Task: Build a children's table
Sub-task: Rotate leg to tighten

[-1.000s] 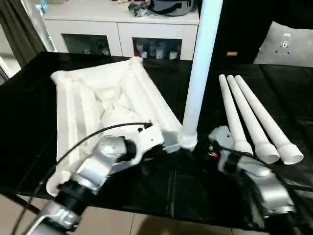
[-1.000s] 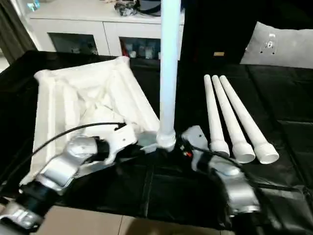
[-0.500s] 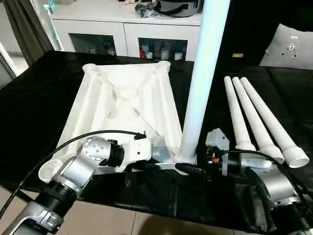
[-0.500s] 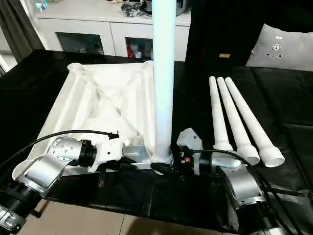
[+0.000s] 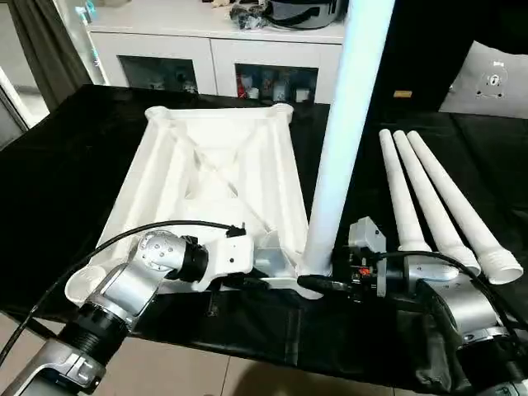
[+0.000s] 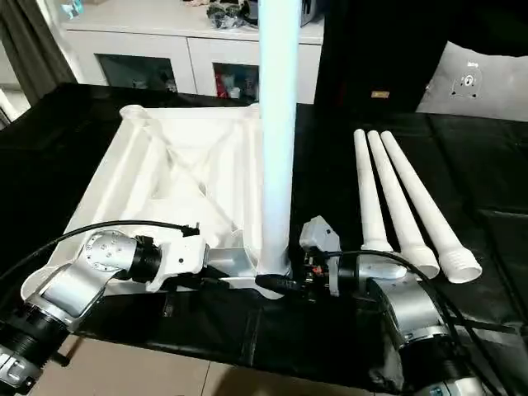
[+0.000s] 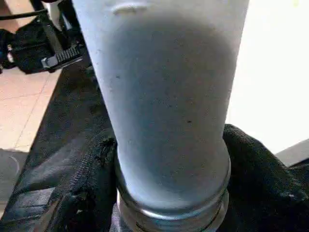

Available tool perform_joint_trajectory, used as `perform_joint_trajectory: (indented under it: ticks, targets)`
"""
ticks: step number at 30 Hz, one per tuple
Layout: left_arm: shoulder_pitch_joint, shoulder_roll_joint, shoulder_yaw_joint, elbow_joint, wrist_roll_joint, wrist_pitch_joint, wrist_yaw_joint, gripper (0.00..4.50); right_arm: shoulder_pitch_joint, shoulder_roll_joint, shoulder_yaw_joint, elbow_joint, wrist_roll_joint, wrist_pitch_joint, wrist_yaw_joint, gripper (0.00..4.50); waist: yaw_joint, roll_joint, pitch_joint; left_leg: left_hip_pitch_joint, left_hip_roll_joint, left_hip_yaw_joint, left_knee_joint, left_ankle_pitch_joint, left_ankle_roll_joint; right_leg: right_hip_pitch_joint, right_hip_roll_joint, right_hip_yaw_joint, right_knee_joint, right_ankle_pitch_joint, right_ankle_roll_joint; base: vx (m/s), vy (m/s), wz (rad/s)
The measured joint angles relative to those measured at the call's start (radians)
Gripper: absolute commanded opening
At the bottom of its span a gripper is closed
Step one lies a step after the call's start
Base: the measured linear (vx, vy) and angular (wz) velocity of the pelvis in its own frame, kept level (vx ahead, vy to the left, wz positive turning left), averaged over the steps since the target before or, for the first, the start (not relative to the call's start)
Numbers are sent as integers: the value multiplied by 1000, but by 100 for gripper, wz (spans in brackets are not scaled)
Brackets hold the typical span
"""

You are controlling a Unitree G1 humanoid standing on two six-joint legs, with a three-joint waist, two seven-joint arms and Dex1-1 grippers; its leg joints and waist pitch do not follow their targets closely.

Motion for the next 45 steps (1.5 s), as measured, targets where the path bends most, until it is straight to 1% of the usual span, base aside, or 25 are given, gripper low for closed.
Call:
perform_joint_trajectory:
  ticks: [8, 11, 12, 14, 16, 17, 18, 19, 20, 21, 23, 24, 28, 29, 31, 33, 34, 35, 37, 39, 40, 42, 44, 45]
  targets:
    - [2, 0, 0, -7, -1, 18, -8, 0, 9, -5, 7, -19, 7, 38, 4, 275, 5, -3, -2, 1, 0, 0, 0, 0, 1, 0, 0, 0, 0, 0, 0, 0, 0, 0]
    - [8, -17, 12, -31, -6, 90, 4, 0, 37, 17, -2, -61, 12, 85, -35, 275, 6, -2, -4, 2, 0, 1, 0, 0, -1, 2, 0, 0, 0, 0, 0, 0, 0, 0]
    - [8, -21, 15, -36, -6, 118, 10, 0, 38, 22, -2, -69, 11, 105, -53, 275, 4, -1, -5, 6, 0, 2, 0, 0, -1, 4, 0, 1, 0, 0, 0, 0, 0, 0]
    - [8, -53, 35, -36, 0, 195, 52, 0, 39, 55, -14, -83, -19, 133, -141, 274, -2, 0, -6, 13, 0, 2, 0, 0, -1, 9, 0, 1, 1, -4, 6, 0, 0, 0]
    - [4, -92, 53, -30, 13, 269, 116, 0, 34, 109, -33, -79, -52, 156, -262, 274, -17, 0, -6, 20, 0, 2, 0, 0, -2, 15, -1, 1, 0, -5, 8, 0, 0, 0]
    - [-1, -114, 58, -24, 17, 295, 144, 0, 33, 131, -48, -74, -61, 164, -311, 274, -21, 0, -6, 25, 0, 3, 0, 0, -2, 15, -1, 0, -2, -5, 8, 0, 0, 0]
    - [-10, -161, 75, -6, 31, 332, 204, 0, 27, 187, -83, -50, -75, 165, -409, 274, -27, 0, -5, 25, 0, 2, 0, 0, -2, 16, -1, -1, -4, -5, 8, 0, 0, 0]
    - [-20, -194, 81, 8, 39, 356, 248, 0, 20, 220, -104, -34, -82, 165, -481, 274, -36, 1, -5, 26, 0, 0, 1, 0, -2, 17, -2, -4, -9, -5, 8, 0, 0, 0]
    - [-26, -218, 82, 14, 42, 374, 283, 0, 13, 239, -118, -24, -87, 164, -533, 274, -43, 3, -4, 24, 0, -1, 0, 0, -2, 17, -2, -6, -15, -5, 8, 0, 0, 0]
    - [-33, -260, 89, 29, 46, 396, 337, 0, 8, 273, -143, -8, -97, 155, -606, 274, -48, 4, -4, 21, 0, -2, -2, 0, -2, 18, -2, -9, -22, -5, 8, 0, 0, 0]
    - [-40, -304, 92, 44, 52, 410, 402, 0, -3, 303, -161, 11, -112, 140, -688, 274, -55, 5, -4, 16, 0, -3, 0, 1, -1, 17, -3, -9, -24, -5, 8, 0, 0, 0]
    - [-47, -331, 92, 57, 58, 415, 441, 0, -11, 317, -171, 26, -116, 129, -735, 274, -57, 5, -5, 15, -1, -2, 0, 1, 0, 17, -3, -8, -25, -5, 8, 0, 0, 0]
    - [-79, -409, 94, 105, 85, 430, 540, 0, -40, 368, -211, 56, -145, 116, -867, 274, -54, 12, -5, 13, -4, 2, 0, 3, 4, 17, -8, -5, -24, -4, 7, 0, 0, 0]
    - [-81, -414, 94, 105, 88, 434, 547, 0, -44, 373, -218, 60, -145, 115, -874, 309, -54, 12, -5, 13, -4, 3, 0, 3, 4, 17, -8, -4, -24, -4, 7, 0, 0, 0]
    - [-86, -416, 93, 105, 95, 435, 549, 0, -44, 375, -221, 59, -145, 104, -877, 344, -50, 12, -5, 11, -5, 4, -1, 1, 8, 17, -10, -4, -23, -1, 6, 0, 0, 0]
    - [-98, -410, 93, 111, 99, 435, 566, 0, -37, 385, -217, 58, -145, 84, -876, 354, -49, 11, -5, 9, -6, 6, -1, -2, 10, 15, -13, -5, -16, 0, 5, 0, 0, 0]
    - [-104, -406, 93, 115, 100, 434, 573, 0, -29, 386, -213, 55, -145, 73, -873, 367, -51, 11, -5, 8, -6, 6, -3, -2, 10, 13, -13, -5, -16, 1, 3, 0, 0, 0]
    - [-106, -398, 93, 116, 103, 428, 575, 0, -21, 386, -209, 53, -143, 68, -862, 367, -52, 11, -5, 7, -6, 6, -5, -2, 10, 12, -13, -6, -16, 3, 2, 0, 0, 0]
    - [-109, -377, 94, 115, 104, 411, 572, 0, -2, 385, -197, 47, -137, 50, -833, 397, -55, 11, -5, 3, -3, 6, -5, -1, 12, 6, -11, -7, -14, 3, 3, 0, 0, 0]
    - [-111, -362, 95, 115, 103, 395, 553, 0, -1, 377, -194, 42, -133, 46, -804, 404, -51, 12, -6, -3, 0, 5, -5, 0, 13, 0, -8, -8, -14, 3, 2, 0, 0, 0]
    - [-111, -351, 96, 114, 102, 388, 536, 0, 4, 364, -187, 39, -131, 39, -785, 421, -49, 12, -6, -4, 0, 5, -5, 0, 13, -1, -7, -8, -14, 3, 2, 0, 0, 0]
    - [-107, -323, 94, 114, 94, 360, 496, 0, 24, 328, -171, 26, -116, 27, -721, 436, -44, 12, -6, -3, 1, 5, -5, 0, 13, -1, -6, -8, -14, 3, 2, 0, 0, 0]
    - [-103, -298, 92, 114, 91, 338, 465, 0, 30, 297, -164, 24, -111, 16, -670, 444, -42, 12, -6, -3, 2, 5, -5, 0, 13, -1, -6, -8, -14, 3, 2, 0, 0, 0]
    - [-99, -278, 88, 114, 85, 319, 437, 0, 35, 266, -155, 24, -109, 9, -621, 444, -41, 12, -6, -3, 2, 5, -4, 0, 13, -1, -6, -8, -14, 3, 1, 0, 0, 0]
